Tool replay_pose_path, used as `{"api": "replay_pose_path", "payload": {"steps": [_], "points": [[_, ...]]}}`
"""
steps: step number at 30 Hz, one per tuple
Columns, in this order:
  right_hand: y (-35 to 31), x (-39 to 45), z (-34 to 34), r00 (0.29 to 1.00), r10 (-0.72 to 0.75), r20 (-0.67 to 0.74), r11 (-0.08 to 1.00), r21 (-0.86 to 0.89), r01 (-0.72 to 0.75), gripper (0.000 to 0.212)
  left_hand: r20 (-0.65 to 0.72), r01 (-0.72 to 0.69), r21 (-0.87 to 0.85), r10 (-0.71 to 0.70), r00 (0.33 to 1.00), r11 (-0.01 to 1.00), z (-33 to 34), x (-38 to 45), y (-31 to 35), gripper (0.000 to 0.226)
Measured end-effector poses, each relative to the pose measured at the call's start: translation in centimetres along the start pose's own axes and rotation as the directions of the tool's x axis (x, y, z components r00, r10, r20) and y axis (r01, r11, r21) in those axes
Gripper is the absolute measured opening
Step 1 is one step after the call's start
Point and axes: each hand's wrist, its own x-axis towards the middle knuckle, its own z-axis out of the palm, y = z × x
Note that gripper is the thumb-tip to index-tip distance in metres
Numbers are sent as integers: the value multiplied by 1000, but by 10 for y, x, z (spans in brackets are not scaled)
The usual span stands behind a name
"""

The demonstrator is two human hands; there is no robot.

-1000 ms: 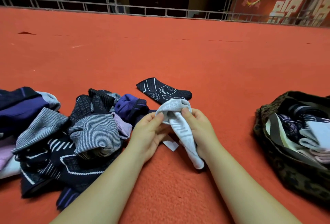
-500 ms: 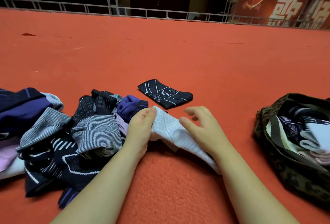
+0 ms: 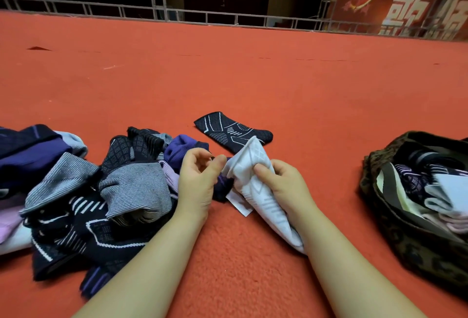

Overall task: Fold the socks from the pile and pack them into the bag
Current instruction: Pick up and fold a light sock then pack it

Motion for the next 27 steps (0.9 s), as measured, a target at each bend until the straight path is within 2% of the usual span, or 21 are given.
{"api": "replay_pose_path", "payload": {"steps": [2,4,7,9,11,15,18,21,23,25,26,27], "points": [[-2,0,1,996,89,22,982,162,-92,20,85,-5,33,2,996,999,2,-3,-1,41],[-2,-2,4,988,128,86,929,339,-150,29,156,-31,77,18,988,997,6,-5,-4,43],[-4,-5,10,960,169,222,806,530,-264,43,172,-67,136,43,984,988,8,-5,-8,40],[-4,-5,11,948,169,270,769,566,-298,43,159,-85,135,63,985,987,8,-5,-7,30],[-2,-4,12,943,150,296,788,540,-295,45,133,-78,111,63,989,991,10,-5,-3,26],[6,-3,13,905,55,422,788,538,-299,60,150,61,8,-61,987,998,9,-4,-5,16],[9,-1,12,874,10,486,765,559,-320,62,215,169,-45,-156,964,985,10,-5,-2,6],[10,1,8,883,37,467,752,569,-333,67,224,209,-103,-182,958,972,12,-6,2,22],[7,1,5,904,66,421,741,586,-327,72,224,214,-138,-180,958,967,11,-6,5,21],[5,3,-3,942,140,306,702,640,-312,48,221,213,-188,-170,960,959,9,-4,7,18],[2,4,-8,954,183,237,713,637,-295,33,213,214,-201,-171,962,956,9,-3,9,21],[-3,4,-12,962,208,174,774,572,-271,22,198,210,-195,-171,965,958,9,-2,9,23]]}}
